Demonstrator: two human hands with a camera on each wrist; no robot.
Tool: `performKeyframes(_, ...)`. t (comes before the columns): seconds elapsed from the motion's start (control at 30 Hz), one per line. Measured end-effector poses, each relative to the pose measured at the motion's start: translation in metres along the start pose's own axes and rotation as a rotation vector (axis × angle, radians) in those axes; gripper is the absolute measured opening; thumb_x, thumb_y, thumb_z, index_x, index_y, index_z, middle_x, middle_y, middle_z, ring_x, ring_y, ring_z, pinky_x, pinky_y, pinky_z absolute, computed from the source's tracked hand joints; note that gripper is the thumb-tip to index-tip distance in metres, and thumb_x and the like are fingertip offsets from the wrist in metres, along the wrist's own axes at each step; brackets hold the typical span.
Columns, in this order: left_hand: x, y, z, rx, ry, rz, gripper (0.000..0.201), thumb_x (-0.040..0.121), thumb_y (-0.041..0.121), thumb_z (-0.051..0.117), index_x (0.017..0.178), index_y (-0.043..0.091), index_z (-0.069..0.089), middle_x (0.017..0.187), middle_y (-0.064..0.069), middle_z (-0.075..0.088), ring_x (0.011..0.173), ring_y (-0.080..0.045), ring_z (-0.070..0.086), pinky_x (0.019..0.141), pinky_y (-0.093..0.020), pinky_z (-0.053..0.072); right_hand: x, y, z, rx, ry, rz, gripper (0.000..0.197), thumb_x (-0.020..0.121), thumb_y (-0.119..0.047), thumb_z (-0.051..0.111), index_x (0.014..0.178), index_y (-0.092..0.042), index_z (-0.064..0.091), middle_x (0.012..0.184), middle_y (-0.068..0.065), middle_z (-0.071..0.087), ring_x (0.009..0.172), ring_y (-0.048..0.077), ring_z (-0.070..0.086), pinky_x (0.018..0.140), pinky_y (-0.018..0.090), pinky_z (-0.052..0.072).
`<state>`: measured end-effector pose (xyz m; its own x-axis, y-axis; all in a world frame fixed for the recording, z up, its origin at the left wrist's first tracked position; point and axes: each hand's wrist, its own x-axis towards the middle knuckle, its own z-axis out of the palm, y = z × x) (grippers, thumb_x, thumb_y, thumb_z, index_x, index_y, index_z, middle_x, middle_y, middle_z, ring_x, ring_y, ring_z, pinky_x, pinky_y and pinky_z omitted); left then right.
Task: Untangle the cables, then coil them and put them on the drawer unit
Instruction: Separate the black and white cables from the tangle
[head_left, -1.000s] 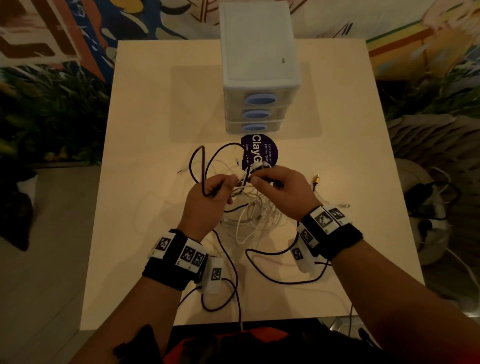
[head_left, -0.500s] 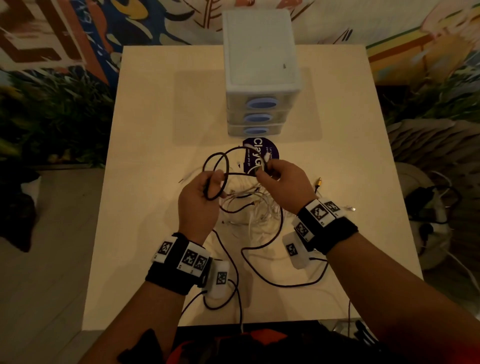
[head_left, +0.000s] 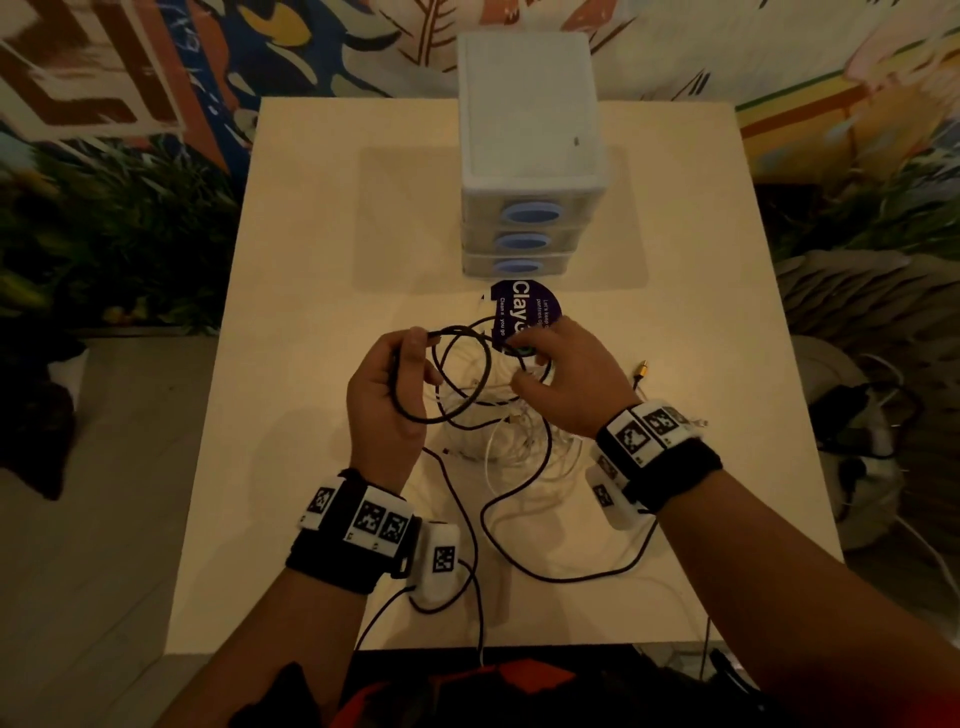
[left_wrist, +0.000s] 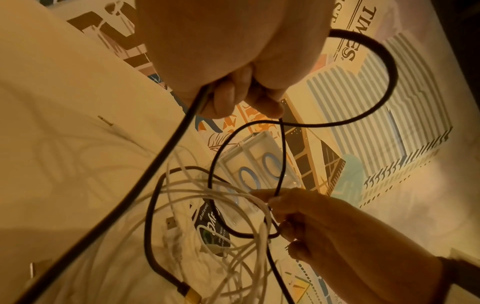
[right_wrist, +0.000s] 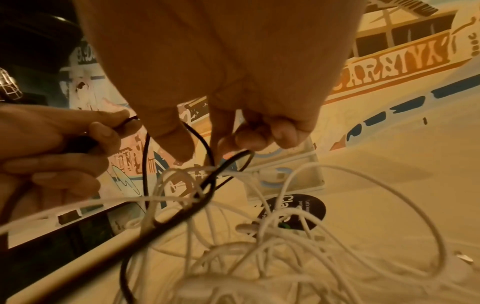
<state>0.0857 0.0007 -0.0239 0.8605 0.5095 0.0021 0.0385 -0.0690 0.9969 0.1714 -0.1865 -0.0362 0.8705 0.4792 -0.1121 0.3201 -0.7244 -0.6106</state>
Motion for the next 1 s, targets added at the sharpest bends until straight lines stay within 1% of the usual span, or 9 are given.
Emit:
performKeyframes(0.1, 0.000, 0.001, 0.001, -0.065, 0.005, -0.032, 0.020, 0.106, 0.020, 0.053, 0.101, 0.008, 0.068, 0.078, -0.002, 0.064, 0.061, -0.003, 0.052, 0.056, -0.011, 0.039, 0.004, 0.001, 0.002, -0.033, -0.009, -0.077, 0.033, 0.093, -0.047, 0.057, 0.104, -0.023, 0.077, 0.088, 0.002, 0.058, 0.084, 0.023, 0.056, 0.076, 0.038, 0.047)
performKeyframes(0.2, 0.000, -0.002, 0.001, -0.019, -0.072, -0.062, 0.014, 0.096, 0.023, 0.069, 0.102, 0.011, 0.070, 0.081, 0.002, 0.071, 0.071, -0.010, 0.065, 0.067, -0.019, 0.052, 0.003, -0.002, -0.004, 0.016, 0.032, -0.093, 0.025, 0.098, -0.042, 0.062, 0.106, -0.024, 0.078, 0.087, 0.001, 0.066, 0.078, 0.015, 0.055, 0.074, 0.038, 0.048)
performKeyframes(0.3, -0.001, -0.012, 0.006, 0.109, -0.223, -0.080, 0.016, 0.089, 0.033, 0.078, 0.104, 0.030, 0.073, 0.078, -0.005, 0.071, 0.072, -0.026, 0.068, 0.071, -0.035, 0.059, 0.000, -0.010, -0.011, 0.040, 0.041, -0.170, 0.022, 0.097, -0.038, 0.064, 0.106, -0.024, 0.078, 0.085, 0.000, 0.070, 0.075, 0.011, 0.052, 0.072, 0.033, 0.044)
performKeyframes(0.43, -0.005, -0.016, 0.018, 0.121, -0.314, -0.107, 0.022, 0.090, 0.040, 0.074, 0.111, 0.045, 0.072, 0.078, -0.007, 0.073, 0.078, -0.023, 0.071, 0.076, -0.034, 0.061, 0.000, -0.015, -0.010, -0.048, 0.021, -0.278, 0.018, 0.094, -0.030, 0.068, 0.107, -0.023, 0.078, 0.085, 0.001, 0.071, 0.076, 0.020, 0.058, 0.072, 0.035, 0.045)
performKeyframes(0.57, -0.009, -0.001, 0.028, 0.033, -0.249, -0.082, 0.017, 0.097, 0.015, 0.068, 0.107, 0.027, 0.074, 0.090, 0.022, 0.076, 0.095, 0.002, 0.071, 0.084, -0.015, 0.053, 0.001, -0.017, -0.007, -0.079, 0.014, -0.273, 0.015, 0.094, -0.030, 0.067, 0.094, -0.018, 0.075, 0.079, -0.001, 0.066, 0.072, 0.013, 0.049, 0.068, 0.032, 0.042)
performKeyframes(0.73, -0.002, 0.000, 0.025, -0.102, -0.130, -0.075, 0.012, 0.096, 0.027, 0.069, 0.099, 0.033, 0.079, 0.094, 0.017, 0.077, 0.097, -0.006, 0.071, 0.094, -0.025, 0.053, 0.002, -0.005, -0.002, -0.147, -0.190, -0.067, 0.021, 0.094, -0.042, 0.064, 0.098, -0.025, 0.076, 0.089, -0.004, 0.072, 0.080, 0.017, 0.063, 0.074, 0.036, 0.052)
performKeyframes(0.87, 0.007, 0.006, 0.018, -0.210, -0.010, -0.170, 0.017, 0.102, 0.019, 0.060, 0.111, 0.018, 0.074, 0.087, 0.002, 0.068, 0.052, 0.001, 0.052, 0.056, -0.010, 0.043, 0.000, 0.004, -0.001, -0.171, -0.218, 0.017, 0.028, 0.096, -0.048, 0.060, 0.101, -0.026, 0.078, 0.094, -0.001, 0.073, 0.088, 0.021, 0.064, 0.076, 0.037, 0.051)
performKeyframes(0.93, 0.006, 0.003, 0.015, -0.182, -0.076, -0.241, 0.026, 0.100, 0.028, 0.059, 0.124, 0.024, 0.068, 0.077, 0.003, 0.062, 0.047, -0.002, 0.043, 0.046, -0.016, 0.034, 0.000, 0.003, -0.001, -0.177, -0.190, -0.028, 0.030, 0.097, -0.049, 0.059, 0.102, -0.027, 0.079, 0.092, -0.001, 0.073, 0.086, 0.021, 0.062, 0.072, 0.033, 0.045)
performKeyframes(1.0, 0.003, -0.004, 0.018, -0.056, -0.181, -0.309, 0.040, 0.094, 0.037, 0.065, 0.133, 0.032, 0.061, 0.067, 0.007, 0.066, 0.051, -0.004, 0.052, 0.045, -0.021, 0.038, 0.001, -0.001, -0.004, -0.155, -0.166, -0.074, 0.029, 0.097, -0.048, 0.060, 0.099, -0.027, 0.080, 0.088, -0.002, 0.071, 0.082, 0.020, 0.061, 0.068, 0.031, 0.040)
